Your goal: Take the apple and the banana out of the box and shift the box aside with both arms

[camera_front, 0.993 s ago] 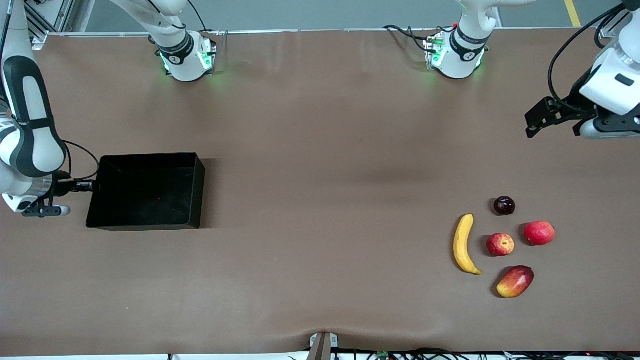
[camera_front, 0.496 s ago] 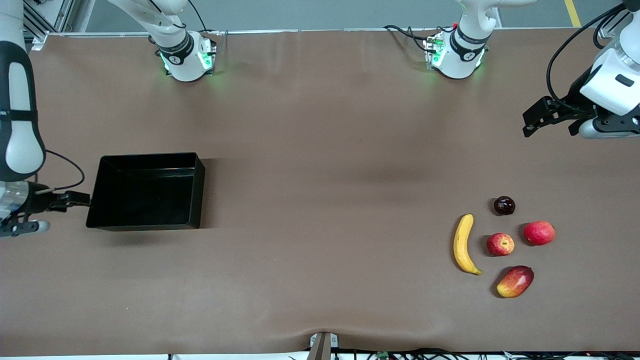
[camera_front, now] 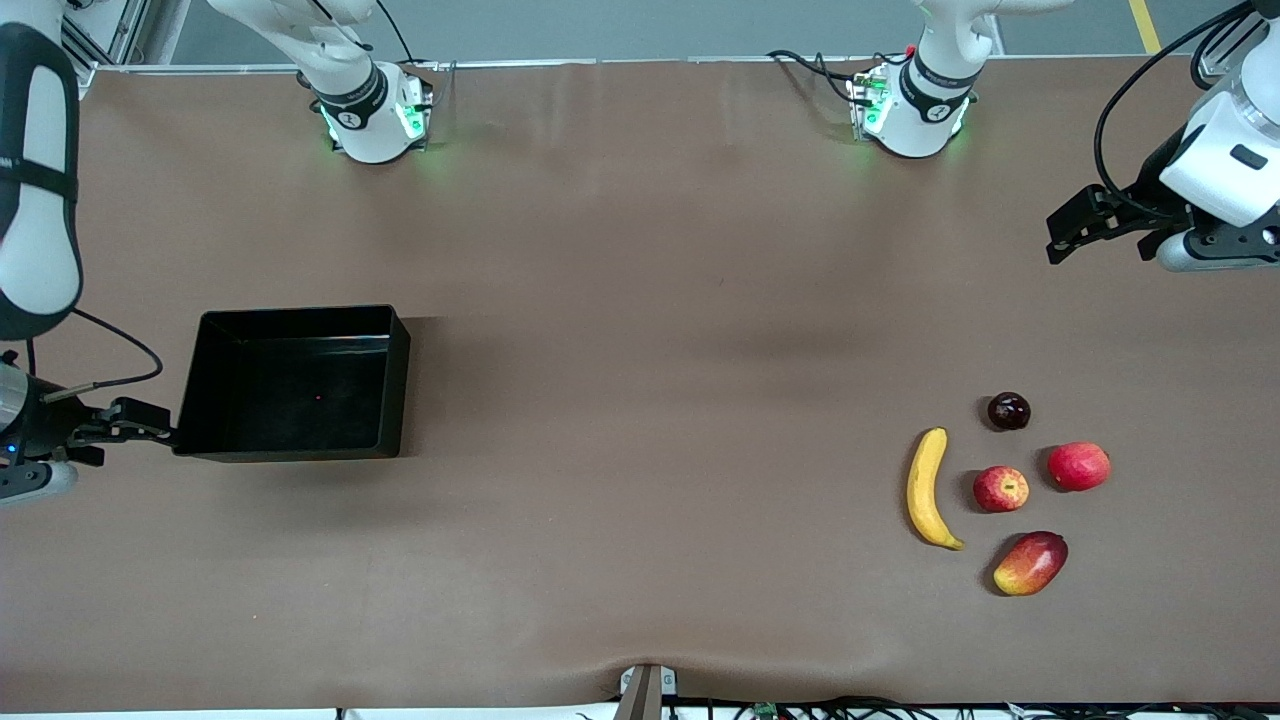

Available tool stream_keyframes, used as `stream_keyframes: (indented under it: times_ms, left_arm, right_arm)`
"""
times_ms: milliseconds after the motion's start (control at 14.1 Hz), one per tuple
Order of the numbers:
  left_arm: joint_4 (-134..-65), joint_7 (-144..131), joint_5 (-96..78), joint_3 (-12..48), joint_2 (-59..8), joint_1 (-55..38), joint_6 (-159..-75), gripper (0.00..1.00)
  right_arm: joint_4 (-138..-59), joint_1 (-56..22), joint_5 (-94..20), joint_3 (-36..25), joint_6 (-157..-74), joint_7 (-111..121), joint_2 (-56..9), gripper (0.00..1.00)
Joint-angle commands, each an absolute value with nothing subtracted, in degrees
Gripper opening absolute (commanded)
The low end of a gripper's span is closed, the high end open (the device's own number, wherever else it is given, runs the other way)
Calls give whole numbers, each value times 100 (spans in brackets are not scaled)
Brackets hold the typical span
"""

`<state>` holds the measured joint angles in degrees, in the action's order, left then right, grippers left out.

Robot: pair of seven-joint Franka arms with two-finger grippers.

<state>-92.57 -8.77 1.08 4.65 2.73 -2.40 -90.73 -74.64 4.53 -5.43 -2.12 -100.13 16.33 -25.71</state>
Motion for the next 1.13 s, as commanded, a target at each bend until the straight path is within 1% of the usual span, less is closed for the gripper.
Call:
stream_keyframes:
  times_ms: [0,71,142,425,709,851,1063]
  left_arm:
    - [-9343,-817,299,448,334,-272,-9088,100]
    - [-9343,-835,299,457,334,-264,-9079,100]
    - [-9351,-844,281,457,351,-255,-9079,100]
    - [-9334,-879,185,457,369,-264,-9062,100]
    - [-9316,-879,141,457,413,-246,-9026,100]
    - [-9308,-914,132,448,422,-246,-9026,100]
    - [-9299,-905,26,422,422,-237,-9026,100]
  right_arm:
    - [-7286,151,-440,-220,-9266,714,-2226,100]
    - [-7338,89,-431,-228,-8924,651,-1945,100]
    - [-7330,70,-431,-220,-8651,650,-1803,100]
    - [-7453,-18,-413,-237,-7868,642,-943,100]
    - [-8014,-35,-413,-229,-7620,642,-11,100]
    - [-8374,-35,-396,-228,-7812,633,175,100]
    - [-8411,-44,-55,-220,-7744,721,158,100]
